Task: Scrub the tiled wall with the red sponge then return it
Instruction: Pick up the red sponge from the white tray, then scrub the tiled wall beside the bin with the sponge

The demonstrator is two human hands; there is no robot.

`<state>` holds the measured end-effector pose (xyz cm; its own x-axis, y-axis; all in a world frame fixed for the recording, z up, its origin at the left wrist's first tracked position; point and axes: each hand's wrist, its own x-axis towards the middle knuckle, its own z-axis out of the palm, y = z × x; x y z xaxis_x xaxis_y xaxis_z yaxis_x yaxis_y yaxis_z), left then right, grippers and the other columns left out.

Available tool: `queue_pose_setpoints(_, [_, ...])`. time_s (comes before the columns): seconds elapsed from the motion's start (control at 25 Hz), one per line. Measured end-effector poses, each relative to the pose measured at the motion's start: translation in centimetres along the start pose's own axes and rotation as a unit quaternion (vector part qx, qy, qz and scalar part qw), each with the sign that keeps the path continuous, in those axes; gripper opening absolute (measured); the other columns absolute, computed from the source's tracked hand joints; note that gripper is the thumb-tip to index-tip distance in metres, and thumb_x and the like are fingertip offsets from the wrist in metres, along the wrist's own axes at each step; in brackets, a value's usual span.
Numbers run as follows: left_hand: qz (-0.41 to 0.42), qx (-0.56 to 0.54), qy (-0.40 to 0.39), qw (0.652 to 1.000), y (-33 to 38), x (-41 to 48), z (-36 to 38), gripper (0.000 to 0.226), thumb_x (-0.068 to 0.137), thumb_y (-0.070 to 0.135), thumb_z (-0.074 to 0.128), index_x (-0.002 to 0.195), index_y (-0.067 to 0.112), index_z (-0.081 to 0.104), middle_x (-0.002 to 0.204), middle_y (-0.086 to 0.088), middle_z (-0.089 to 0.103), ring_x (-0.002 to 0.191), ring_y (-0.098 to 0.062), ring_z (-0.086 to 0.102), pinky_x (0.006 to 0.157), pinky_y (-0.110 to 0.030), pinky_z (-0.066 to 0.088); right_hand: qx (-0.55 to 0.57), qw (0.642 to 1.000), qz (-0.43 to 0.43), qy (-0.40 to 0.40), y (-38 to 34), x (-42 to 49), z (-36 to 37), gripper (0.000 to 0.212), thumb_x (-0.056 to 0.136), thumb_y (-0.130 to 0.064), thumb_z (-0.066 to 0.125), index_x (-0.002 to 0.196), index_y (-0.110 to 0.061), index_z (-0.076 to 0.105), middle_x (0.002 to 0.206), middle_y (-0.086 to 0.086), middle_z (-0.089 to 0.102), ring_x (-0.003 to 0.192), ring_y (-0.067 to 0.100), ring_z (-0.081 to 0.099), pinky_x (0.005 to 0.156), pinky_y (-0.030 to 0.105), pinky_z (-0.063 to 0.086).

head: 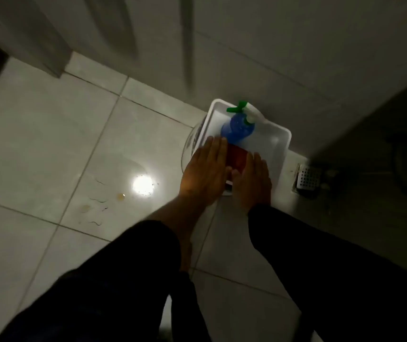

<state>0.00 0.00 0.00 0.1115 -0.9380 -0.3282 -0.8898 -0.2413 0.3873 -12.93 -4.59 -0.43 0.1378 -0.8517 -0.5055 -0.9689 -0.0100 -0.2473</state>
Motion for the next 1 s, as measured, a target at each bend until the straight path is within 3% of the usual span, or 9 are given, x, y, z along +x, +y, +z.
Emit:
queue_pose_setpoints(0.12, [-0.096, -0.038, -0.022, 0.994, 0.2, 5.8, 3.7, 0.073, 0.109, 0.039, 0.048, 0.170, 0.007, 0.023, 0.160, -0.016, 0.052, 0.149, -0.036, 0.051, 0.119, -0.048, 0.046, 0.147, 0.986, 0.076, -0.027, 1.2, 6.3, 2.7, 0.075, 0.109, -0.038, 0.055, 0.170, -0.010, 0.022, 0.171, 0.017, 0.036, 0.152, 0.040, 0.045, 0.126, 0.049, 0.040])
queue_pose_setpoints(0.28, [-0.202, -0.021, -0.071, 0.977, 1.1, 9.7, 7.5, 0.059, 0.108, 0.033, 0.053, 0.159, 0.006, 0.040, 0.147, -0.017, 0.059, 0.139, -0.037, 0.058, 0.107, -0.047, 0.049, 0.261, 0.943, 0.195, -0.062, 2.6, 11.1, 5.7, 0.093, 0.095, -0.040, 0.079, 0.165, -0.005, 0.028, 0.164, 0.019, 0.046, 0.145, 0.039, 0.053, 0.120, 0.048, 0.048])
queue_pose_setpoints(0.4, [-0.203, -0.077, -0.085, 0.972, 0.5, 11.1, 8.3, 0.041, 0.105, 0.030, 0.057, 0.139, 0.008, 0.058, 0.140, -0.015, 0.060, 0.131, -0.035, 0.061, 0.101, -0.041, 0.049, 0.345, 0.905, 0.241, -0.065, 4.1, 12.5, 6.0, 0.079, 0.089, -0.028, 0.087, 0.153, -0.001, 0.051, 0.148, 0.020, 0.064, 0.126, 0.038, 0.068, 0.105, 0.049, 0.062])
queue_pose_setpoints(0.52, [-0.209, -0.228, -0.078, 0.948, 0.0, 10.9, 7.0, 0.039, 0.104, 0.037, 0.055, 0.134, 0.011, 0.060, 0.133, -0.013, 0.060, 0.118, -0.032, 0.066, 0.089, -0.038, 0.046, 0.405, 0.888, 0.212, -0.052, 4.5, 11.3, 4.7, 0.042, 0.088, -0.013, 0.085, 0.128, -0.003, 0.075, 0.123, 0.018, 0.079, 0.103, 0.038, 0.078, 0.077, 0.038, 0.070])
queue_pose_setpoints(0.6, [-0.198, -0.329, -0.038, 0.923, -0.8, 9.1, 4.9, 0.039, 0.099, 0.040, 0.061, 0.129, 0.015, 0.061, 0.121, -0.008, 0.064, 0.106, -0.025, 0.066, 0.087, -0.036, 0.050, 0.451, 0.880, 0.147, -0.026, 3.5, 9.4, 2.9, 0.032, 0.087, -0.010, 0.084, 0.119, -0.010, 0.080, 0.120, 0.020, 0.082, 0.110, 0.041, 0.078, 0.084, 0.041, 0.069])
queue_pose_setpoints(0.68, [-0.188, -0.455, -0.026, 0.870, -1.7, 6.2, 2.3, 0.034, 0.095, 0.039, 0.064, 0.122, 0.019, 0.061, 0.111, -0.003, 0.069, 0.103, -0.023, 0.069, 0.090, -0.039, 0.056, 0.522, 0.848, 0.083, -0.043, 1.7, 7.0, 1.1, 0.047, 0.091, -0.006, 0.077, 0.137, -0.011, 0.071, 0.134, 0.022, 0.076, 0.122, 0.039, 0.073, 0.099, 0.046, 0.064])
queue_pose_setpoints(0.8, [-0.178, -0.608, -0.028, 0.773, -4.5, -0.3, -0.5, 0.035, 0.079, 0.034, 0.064, 0.110, 0.018, 0.063, 0.098, -0.005, 0.070, 0.096, -0.024, 0.071, 0.085, -0.042, 0.058, 0.626, 0.759, 0.077, -0.161, -1.5, 2.0, 0.0, 0.055, 0.092, 0.000, 0.067, 0.146, -0.013, 0.065, 0.142, 0.022, 0.072, 0.128, 0.038, 0.072, 0.095, 0.050, 0.067])
queue_pose_setpoints(0.88, [-0.196, -0.631, -0.009, 0.751, -8.0, -5.1, -0.8, 0.037, 0.076, 0.030, 0.063, 0.109, 0.013, 0.067, 0.096, -0.009, 0.073, 0.092, -0.026, 0.072, 0.087, -0.046, 0.060, 0.636, 0.710, 0.097, -0.287, -4.4, -1.7, 1.6, 0.052, 0.090, -0.004, 0.067, 0.140, -0.015, 0.071, 0.132, 0.016, 0.079, 0.117, 0.032, 0.079, 0.082, 0.047, 0.070])
queue_pose_setpoints(1.0, [-0.250, -0.568, 0.058, 0.782, -14.2, -12.4, 2.0, 0.040, 0.080, 0.038, 0.069, 0.118, 0.025, 0.069, 0.108, 0.003, 0.076, 0.094, -0.016, 0.076, 0.087, -0.045, 0.065, 0.554, 0.742, 0.090, -0.367, -8.7, -4.7, 7.3, 0.044, 0.090, -0.010, 0.068, 0.132, -0.012, 0.077, 0.127, 0.013, 0.082, 0.112, 0.028, 0.082, 0.081, 0.038, 0.069])
